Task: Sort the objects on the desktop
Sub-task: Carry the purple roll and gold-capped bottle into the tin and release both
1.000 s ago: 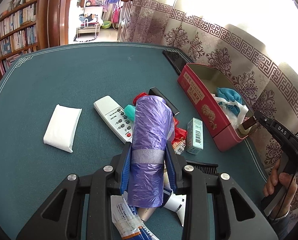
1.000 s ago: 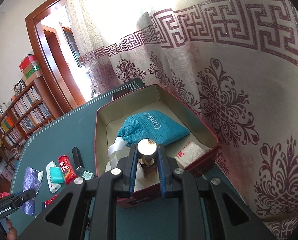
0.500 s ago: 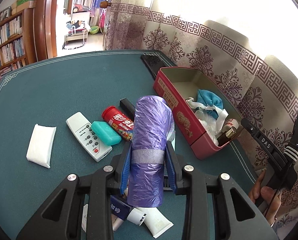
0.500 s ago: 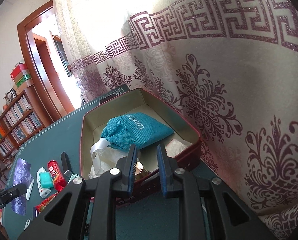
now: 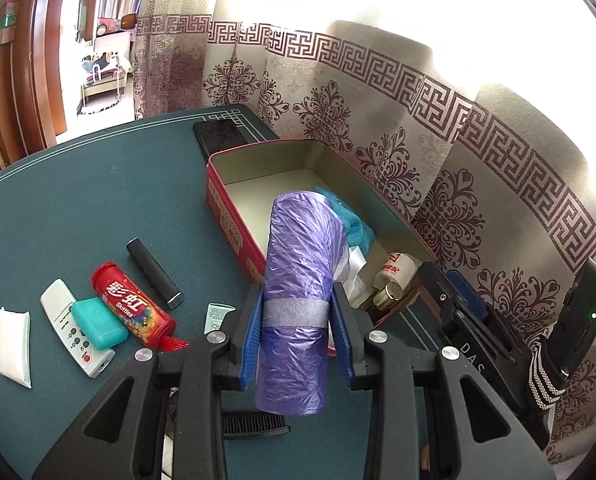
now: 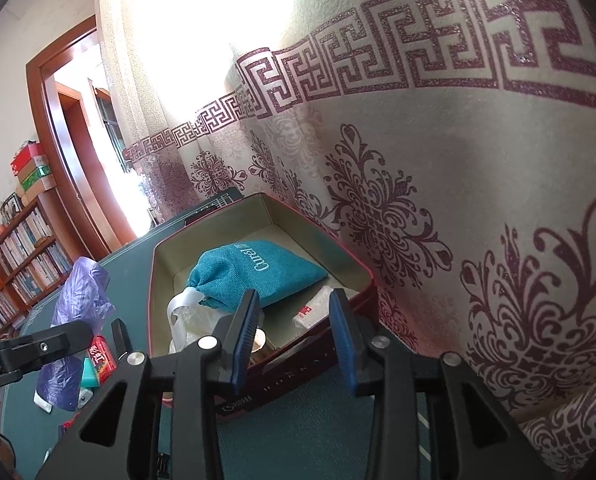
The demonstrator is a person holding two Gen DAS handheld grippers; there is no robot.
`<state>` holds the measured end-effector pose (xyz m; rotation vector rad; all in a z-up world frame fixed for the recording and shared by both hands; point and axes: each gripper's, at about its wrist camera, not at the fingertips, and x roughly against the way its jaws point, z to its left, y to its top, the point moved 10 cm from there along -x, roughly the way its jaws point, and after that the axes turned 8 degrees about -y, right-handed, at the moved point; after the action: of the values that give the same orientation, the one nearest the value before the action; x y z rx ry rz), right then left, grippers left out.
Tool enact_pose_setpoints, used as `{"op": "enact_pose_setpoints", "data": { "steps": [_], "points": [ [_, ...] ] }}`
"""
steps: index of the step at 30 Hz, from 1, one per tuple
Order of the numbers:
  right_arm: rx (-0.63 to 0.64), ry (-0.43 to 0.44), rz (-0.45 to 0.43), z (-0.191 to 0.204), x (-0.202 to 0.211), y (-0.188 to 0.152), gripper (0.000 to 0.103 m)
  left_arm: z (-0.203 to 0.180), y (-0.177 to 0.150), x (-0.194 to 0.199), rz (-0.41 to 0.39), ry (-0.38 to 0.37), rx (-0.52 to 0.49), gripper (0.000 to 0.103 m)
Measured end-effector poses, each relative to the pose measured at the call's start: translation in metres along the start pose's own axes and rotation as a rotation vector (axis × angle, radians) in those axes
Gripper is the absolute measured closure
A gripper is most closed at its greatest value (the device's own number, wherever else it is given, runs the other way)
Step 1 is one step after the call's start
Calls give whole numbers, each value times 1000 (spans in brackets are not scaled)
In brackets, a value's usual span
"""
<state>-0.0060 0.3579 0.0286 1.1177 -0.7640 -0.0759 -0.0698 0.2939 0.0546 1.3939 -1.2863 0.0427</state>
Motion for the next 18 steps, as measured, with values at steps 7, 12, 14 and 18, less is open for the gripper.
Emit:
{"op": "enact_pose_setpoints", "data": {
  "steps": [7, 12, 14, 18],
  "points": [
    [-27, -21, -18, -6, 0, 3, 41, -25, 17, -26, 19, -51, -28, 69],
    [-47, -26, -9, -11, -2, 3, 34, -27, 30, -48, 31, -60, -11, 68],
    [-50, -26, -4, -12, -3, 3, 34, -26, 32, -55, 37, -61, 3, 68],
    [-48, -24, -1, -11, -6, 4, 33, -23, 33, -64, 46, -60, 32, 67]
  ]
}}
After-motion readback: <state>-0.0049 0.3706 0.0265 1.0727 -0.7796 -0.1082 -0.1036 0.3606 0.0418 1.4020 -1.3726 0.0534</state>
